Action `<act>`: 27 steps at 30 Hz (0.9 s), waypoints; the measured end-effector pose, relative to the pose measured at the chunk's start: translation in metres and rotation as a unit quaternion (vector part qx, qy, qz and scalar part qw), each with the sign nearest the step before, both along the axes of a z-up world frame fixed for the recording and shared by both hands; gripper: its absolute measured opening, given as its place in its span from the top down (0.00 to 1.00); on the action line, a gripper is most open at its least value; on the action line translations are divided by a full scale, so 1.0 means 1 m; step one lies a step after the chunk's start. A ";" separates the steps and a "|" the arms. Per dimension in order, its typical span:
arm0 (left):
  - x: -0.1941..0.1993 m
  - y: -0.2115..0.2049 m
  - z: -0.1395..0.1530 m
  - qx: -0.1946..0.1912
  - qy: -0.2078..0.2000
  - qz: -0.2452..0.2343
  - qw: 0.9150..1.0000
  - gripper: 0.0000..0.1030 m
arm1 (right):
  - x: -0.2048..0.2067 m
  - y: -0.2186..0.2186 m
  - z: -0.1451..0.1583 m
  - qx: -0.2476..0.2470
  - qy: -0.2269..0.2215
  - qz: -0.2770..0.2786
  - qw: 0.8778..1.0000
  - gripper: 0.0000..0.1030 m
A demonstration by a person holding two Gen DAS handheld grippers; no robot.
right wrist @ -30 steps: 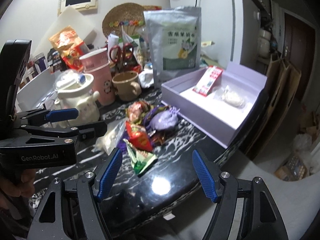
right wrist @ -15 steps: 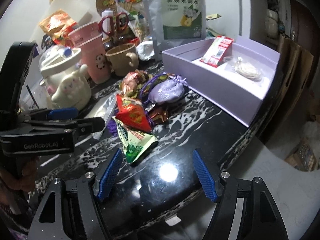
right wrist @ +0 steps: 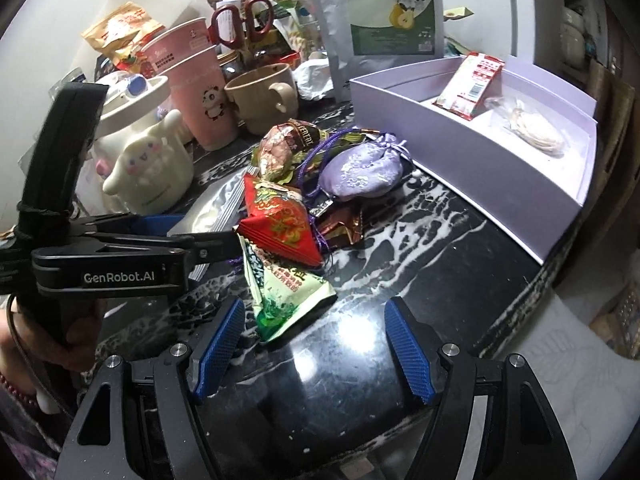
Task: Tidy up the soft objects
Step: 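Grasp the clear zip bag with left tool while right tool grasps the green triangular packet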
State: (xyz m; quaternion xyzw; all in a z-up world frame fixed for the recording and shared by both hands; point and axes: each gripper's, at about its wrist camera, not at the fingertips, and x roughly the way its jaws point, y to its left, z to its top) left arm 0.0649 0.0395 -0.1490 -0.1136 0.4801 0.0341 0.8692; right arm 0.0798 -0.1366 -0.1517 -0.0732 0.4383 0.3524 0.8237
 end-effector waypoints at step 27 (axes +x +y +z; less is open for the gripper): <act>-0.069 0.013 0.002 -0.002 0.024 0.038 0.999 0.46 | -0.015 0.044 -0.011 -0.044 -0.039 0.068 0.996 0.56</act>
